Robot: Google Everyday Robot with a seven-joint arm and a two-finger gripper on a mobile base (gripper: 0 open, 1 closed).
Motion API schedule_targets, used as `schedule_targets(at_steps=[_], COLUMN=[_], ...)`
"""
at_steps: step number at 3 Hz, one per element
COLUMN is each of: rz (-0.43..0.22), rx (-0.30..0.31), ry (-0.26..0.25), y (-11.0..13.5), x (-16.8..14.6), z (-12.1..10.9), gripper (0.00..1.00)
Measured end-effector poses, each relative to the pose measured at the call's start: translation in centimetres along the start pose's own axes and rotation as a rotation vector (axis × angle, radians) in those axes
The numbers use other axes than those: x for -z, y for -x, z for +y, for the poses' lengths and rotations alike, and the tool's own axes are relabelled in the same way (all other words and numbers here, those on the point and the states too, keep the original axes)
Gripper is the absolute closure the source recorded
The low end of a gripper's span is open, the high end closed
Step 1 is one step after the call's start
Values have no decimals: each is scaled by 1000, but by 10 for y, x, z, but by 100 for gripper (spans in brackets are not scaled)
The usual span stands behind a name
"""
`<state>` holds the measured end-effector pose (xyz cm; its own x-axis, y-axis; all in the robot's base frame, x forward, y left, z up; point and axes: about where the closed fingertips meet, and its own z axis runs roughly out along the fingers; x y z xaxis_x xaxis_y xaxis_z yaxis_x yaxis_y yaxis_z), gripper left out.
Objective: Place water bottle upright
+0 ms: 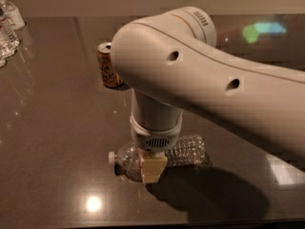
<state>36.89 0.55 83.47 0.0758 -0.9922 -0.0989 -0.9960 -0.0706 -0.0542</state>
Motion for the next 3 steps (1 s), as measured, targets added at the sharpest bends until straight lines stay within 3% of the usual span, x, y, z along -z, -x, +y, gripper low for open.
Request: schedule_targets(at_steps=[1,2,3], rz=[10,-33,-145], rx=[-9,-26,-38], ry=[24,20,0], y=[-8,-14,-17], x=[-4,21,65], z=[-4,-12,-27], gripper=[59,82,100])
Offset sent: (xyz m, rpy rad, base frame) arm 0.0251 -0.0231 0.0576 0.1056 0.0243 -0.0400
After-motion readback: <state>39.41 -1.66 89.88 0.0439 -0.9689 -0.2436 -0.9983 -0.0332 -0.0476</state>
